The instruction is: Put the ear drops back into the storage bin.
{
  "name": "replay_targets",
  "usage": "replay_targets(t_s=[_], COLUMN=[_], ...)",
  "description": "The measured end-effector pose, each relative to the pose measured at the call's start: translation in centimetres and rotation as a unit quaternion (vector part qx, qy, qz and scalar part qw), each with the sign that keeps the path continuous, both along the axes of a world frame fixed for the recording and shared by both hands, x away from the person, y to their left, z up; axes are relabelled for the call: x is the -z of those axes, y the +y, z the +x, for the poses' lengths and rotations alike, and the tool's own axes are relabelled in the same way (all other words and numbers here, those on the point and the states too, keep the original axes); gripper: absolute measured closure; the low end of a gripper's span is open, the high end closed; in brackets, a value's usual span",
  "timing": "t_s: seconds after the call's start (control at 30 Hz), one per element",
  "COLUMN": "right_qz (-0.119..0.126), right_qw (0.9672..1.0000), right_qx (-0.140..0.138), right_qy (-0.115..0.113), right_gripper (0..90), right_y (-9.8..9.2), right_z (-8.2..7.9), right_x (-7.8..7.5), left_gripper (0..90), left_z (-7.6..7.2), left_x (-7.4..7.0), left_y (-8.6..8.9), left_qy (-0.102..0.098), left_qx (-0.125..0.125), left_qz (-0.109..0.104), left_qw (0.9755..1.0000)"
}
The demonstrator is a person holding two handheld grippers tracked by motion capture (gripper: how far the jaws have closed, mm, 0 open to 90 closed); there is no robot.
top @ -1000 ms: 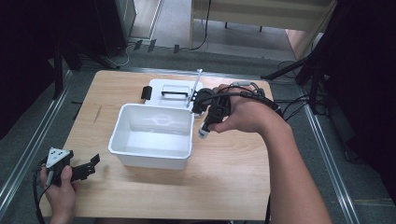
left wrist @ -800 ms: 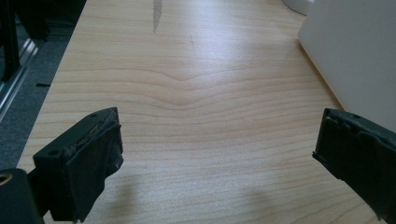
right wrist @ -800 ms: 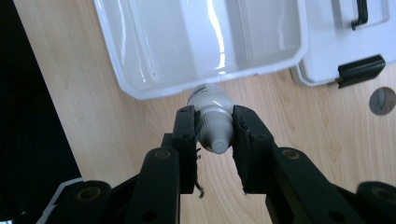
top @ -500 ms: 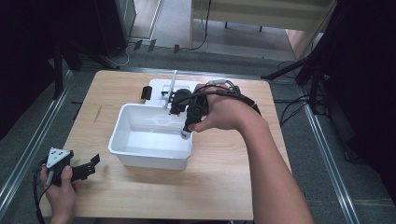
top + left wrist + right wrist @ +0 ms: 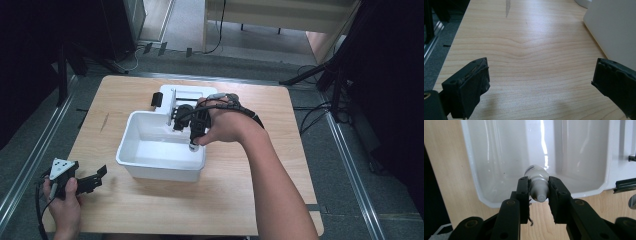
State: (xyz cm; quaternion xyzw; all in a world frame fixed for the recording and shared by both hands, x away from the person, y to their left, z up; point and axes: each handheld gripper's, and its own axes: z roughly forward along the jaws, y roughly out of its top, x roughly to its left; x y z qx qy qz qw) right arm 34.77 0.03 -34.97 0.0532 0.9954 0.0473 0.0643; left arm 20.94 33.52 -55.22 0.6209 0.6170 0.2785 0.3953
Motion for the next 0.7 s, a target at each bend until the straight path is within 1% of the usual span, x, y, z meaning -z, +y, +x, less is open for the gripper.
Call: replay_targets(t_s=[0.13,0.17,0.2,0.3,0.47,0.7], right_qz=[-0.003,-0.003,-0.003,-0.005,-0.016,-0.018], right_qw=[1.0000,1.0000,1.0000,0.9999,0.9998,0.9998], right_qx=[-0.004,-0.004,-0.001,-0.002,-0.002,0.004], right_qy=[0.004,0.004,0.007,0.009,0.009,0.010], right_gripper=[72.0,72.0,72.0,72.0,72.0,72.0], right_y=[0.0,0.0,0.0,0.0,-0.1,-0.5], right_z=[0.5,0.5,0.7,0.8,1.0,1.1], right_x=[1.2,1.2,1.6,2.0,2.5,3.4], left_gripper=[1.4,1.4,1.4,1.4,1.4,1.4], left_z=[0.0,0.0,0.0,0.0,0.0,0.0], left_x=[0.0,0.0,0.0,0.0,0.0,0.0], left_y=[0.0,0.0,0.0,0.0,-0.1,-0.1], left_qy=[0.000,0.000,0.000,0.000,0.000,0.000], left_qx=[0.000,0.000,0.000,0.000,0.000,0.000], left_qz=[0.000,0.000,-0.001,0.000,0.002,0.003], left_qw=[1.0000,1.0000,1.0000,1.0000,1.0000,1.0000])
